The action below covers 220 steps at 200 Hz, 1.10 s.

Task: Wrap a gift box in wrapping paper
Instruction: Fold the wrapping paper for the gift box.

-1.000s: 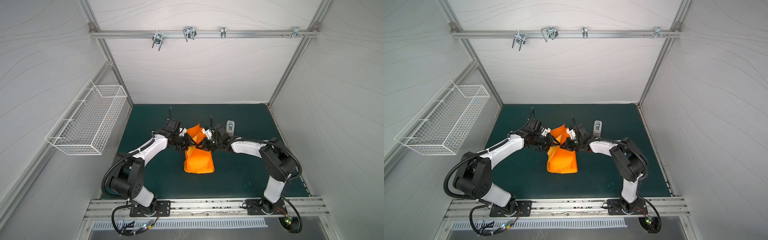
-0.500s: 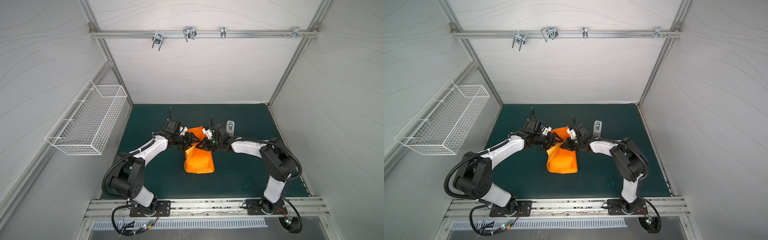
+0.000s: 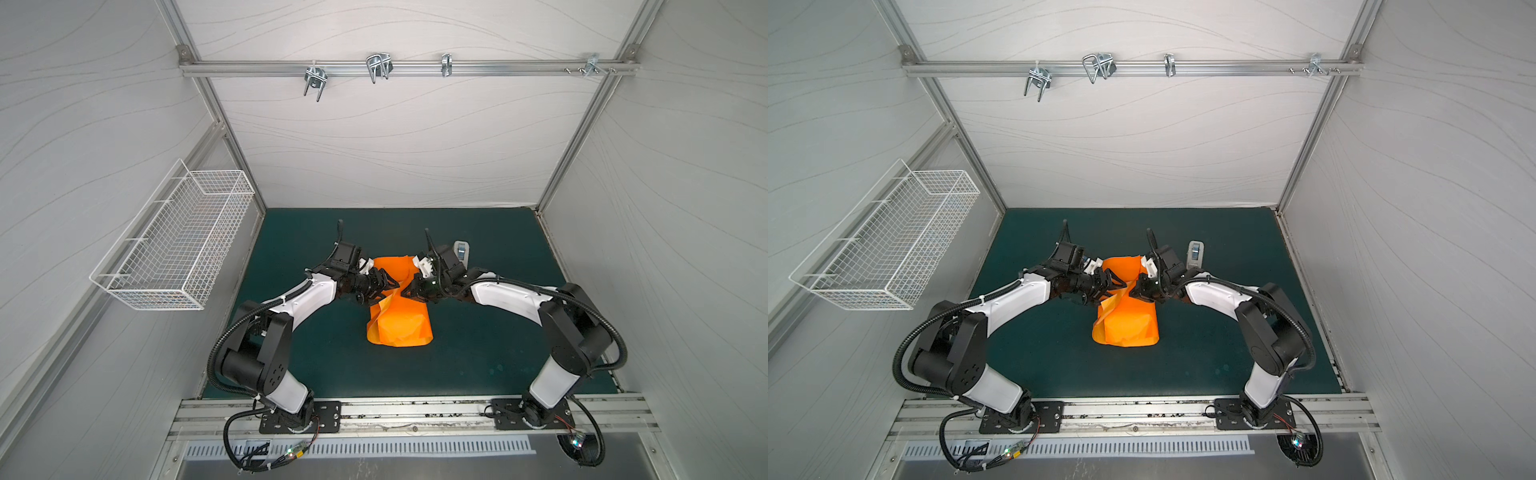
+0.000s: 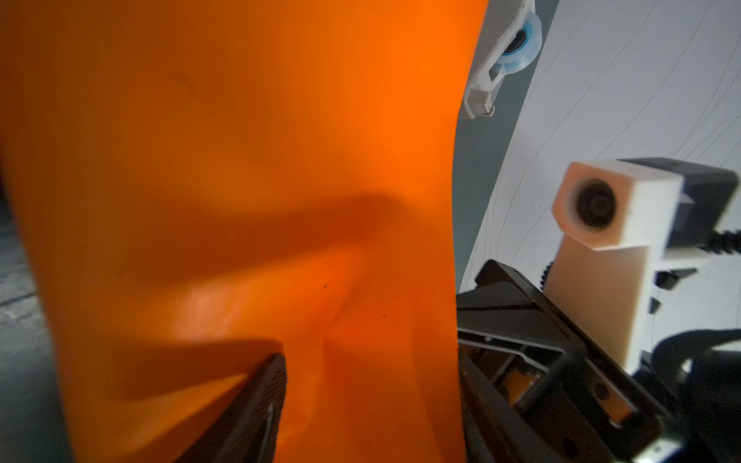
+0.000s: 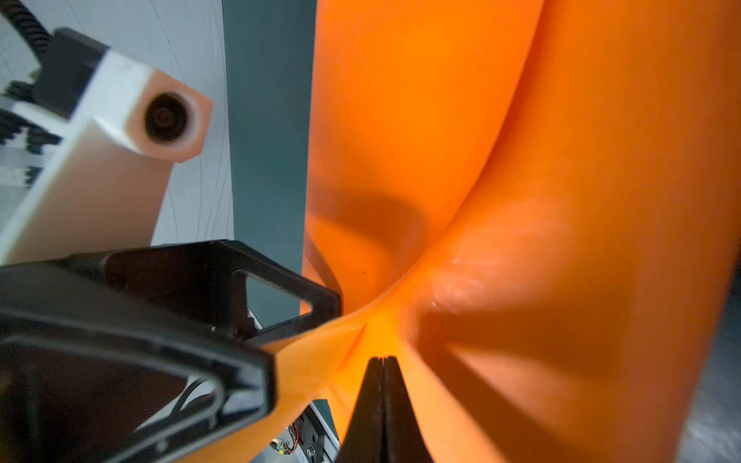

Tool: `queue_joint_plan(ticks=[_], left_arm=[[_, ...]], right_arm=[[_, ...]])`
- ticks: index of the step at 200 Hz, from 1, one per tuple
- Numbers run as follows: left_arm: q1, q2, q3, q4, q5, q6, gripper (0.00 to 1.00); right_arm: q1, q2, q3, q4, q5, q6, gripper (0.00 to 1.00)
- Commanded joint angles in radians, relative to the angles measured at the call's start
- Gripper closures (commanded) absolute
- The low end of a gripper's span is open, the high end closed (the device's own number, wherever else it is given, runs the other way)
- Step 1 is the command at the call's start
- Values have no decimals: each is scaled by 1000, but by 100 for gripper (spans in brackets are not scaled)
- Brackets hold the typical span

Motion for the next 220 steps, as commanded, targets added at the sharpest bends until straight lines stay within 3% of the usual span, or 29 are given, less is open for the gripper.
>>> queue_joint_plan(ticks=[1,18,59,101,123,137,178,220], left_arm=[[-4,21,-3,18,-5,-6,34],[-4,21,0,17,-5,-8,34],[-4,3,6,10,0,-4,34],[-6,9,11,-2,4,7,33],[-7,12,15,1,8,6,35],[-10,11,23,-3,10,5,38],[-14,9,41,-23,16,11,62],[-23,12,55,-23,32,9,80]], right_arm=[[-16,-83,25,-112,64,-40,96],[-43,-124,4,-137,97,-59,88],[-159,-125,-69,-83,-10,-73,71],[-207,-68,-81,23,-89,-26,61],[-205,-25,-82,81,-121,12,60],[-197,-4,-84,104,-135,27,61],[-173,11,-100,115,-121,32,64],[-155,15,-95,107,-117,25,67]])
